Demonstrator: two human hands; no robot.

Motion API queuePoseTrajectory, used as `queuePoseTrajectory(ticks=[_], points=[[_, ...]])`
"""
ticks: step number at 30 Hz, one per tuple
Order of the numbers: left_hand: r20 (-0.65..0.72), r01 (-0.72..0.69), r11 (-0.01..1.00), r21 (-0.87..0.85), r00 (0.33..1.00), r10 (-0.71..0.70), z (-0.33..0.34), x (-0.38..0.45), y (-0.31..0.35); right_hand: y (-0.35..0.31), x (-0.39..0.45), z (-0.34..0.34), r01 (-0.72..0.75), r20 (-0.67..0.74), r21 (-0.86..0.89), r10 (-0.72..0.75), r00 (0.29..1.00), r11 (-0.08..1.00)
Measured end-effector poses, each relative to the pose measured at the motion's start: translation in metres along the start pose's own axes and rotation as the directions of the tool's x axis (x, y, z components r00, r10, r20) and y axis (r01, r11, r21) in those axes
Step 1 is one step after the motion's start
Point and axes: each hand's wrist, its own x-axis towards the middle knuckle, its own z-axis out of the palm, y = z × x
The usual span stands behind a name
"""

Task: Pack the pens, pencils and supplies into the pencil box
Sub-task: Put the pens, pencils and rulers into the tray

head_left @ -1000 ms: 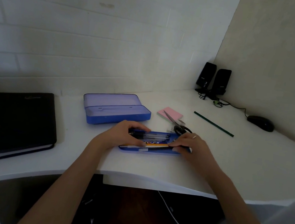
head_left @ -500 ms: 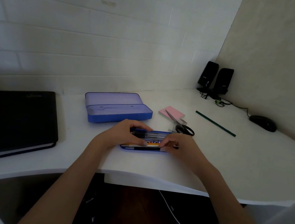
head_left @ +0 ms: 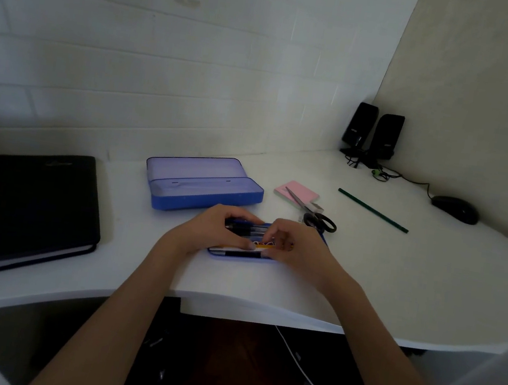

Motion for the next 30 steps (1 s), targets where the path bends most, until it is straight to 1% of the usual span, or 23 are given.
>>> queuePoseTrajectory(ticks=[7,9,10,12,14,15,19,21,23,26,28,30], points=[[-0.004,0.007,1.0,-0.003,1.0,-0.007,0.001,0.001,0.001,0.006,0.003,0.002,-0.022,0.003,0.029,0.022,1.0,0.999],[0.0,0.014,1.0,-0.004,1.0,-0.014,0.001,0.0,0.001,0.007,0.002,-0.001,-0.018,-0.023,0.063,0.02,1.0,0.998],[0.005,0.021,1.0,0.004,1.0,-0.021,0.0,0.0,0.001,0.008,0.002,-0.004,-0.017,-0.062,0.078,0.022,0.998,0.997],[0.01,0.038,0.999,0.011,0.999,-0.038,0.0,0.001,0.0,0.017,0.004,-0.013,-0.026,-0.2,0.067,0.039,0.979,0.997],[-0.007,0.055,0.998,-0.016,0.998,-0.055,0.002,0.003,0.0,0.031,0.007,-0.024,-0.055,-0.344,0.016,0.057,0.937,0.998],[-0.024,0.068,0.997,-0.037,0.997,-0.069,0.003,0.004,0.0,0.039,0.009,-0.03,-0.081,-0.394,-0.019,0.067,0.917,0.997],[-0.126,0.137,0.983,-0.121,0.98,-0.152,0.005,0.01,0.001,0.076,0.022,-0.054,-0.221,-0.535,-0.134,0.117,0.837,0.966],[-0.189,0.127,0.99,-0.066,0.972,-0.137,0.003,0.018,0.004,0.094,0.028,-0.066,-0.291,-0.579,-0.152,0.153,0.8,0.945],[-0.22,0.078,0.996,0.048,0.973,-0.066,0.002,0.033,0.014,0.111,0.033,-0.076,-0.375,-0.607,-0.202,0.185,0.773,0.905],[-0.212,-0.011,0.981,0.192,0.976,0.052,0.013,0.069,0.035,0.13,0.043,-0.086,-0.485,-0.599,-0.337,0.214,0.772,0.807],[-0.164,-0.061,0.969,0.238,0.981,0.102,0.027,0.096,0.047,0.139,0.051,-0.091,-0.543,-0.566,-0.421,0.258,0.783,0.726],[-0.113,-0.086,0.971,0.224,0.987,0.114,0.044,0.118,0.053,0.148,0.059,-0.096,-0.601,-0.536,-0.474,0.331,0.777,0.643]])
